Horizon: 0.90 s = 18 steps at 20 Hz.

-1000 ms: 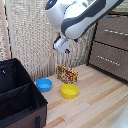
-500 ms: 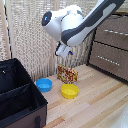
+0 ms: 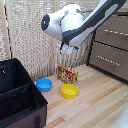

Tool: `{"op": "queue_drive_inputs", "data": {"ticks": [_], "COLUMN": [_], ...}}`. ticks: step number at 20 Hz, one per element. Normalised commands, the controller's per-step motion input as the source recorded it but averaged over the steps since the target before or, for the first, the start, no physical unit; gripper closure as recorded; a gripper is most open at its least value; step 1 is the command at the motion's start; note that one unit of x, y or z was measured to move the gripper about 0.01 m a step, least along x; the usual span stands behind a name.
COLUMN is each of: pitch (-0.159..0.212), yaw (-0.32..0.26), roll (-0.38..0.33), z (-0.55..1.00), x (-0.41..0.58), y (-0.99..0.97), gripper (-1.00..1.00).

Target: Kindly move your gripper toward the top drawer's handle. With caution, hold the handle robustly using your gripper and pull open the top drawer. Let the handle go. Relocate your gripper to the bowl placed in the background. Gently hold the bowl using your gripper. Bring the gripper and the bowl to the ajar drawer. Softly release the bowl into it.

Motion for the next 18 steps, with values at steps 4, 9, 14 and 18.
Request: {"op": "queue_drive_inputs", "data": {"ticks": [4, 9, 14, 18], "pitch": [-0.091, -0.082, -0.046, -0.026], "yaw": [0.108, 0.090, 0.090, 0.090], "roll": [-0.237, -0.219, -0.169, -0.106], "z": [0.19, 0.23, 0.11, 0.01], "x": [-0.154, -0.176, -0.123, -0.099], "y": [-0.51, -0.58, -0.69, -0.80], "gripper": [-1.00, -1.00, -1.00, -1.00]}}
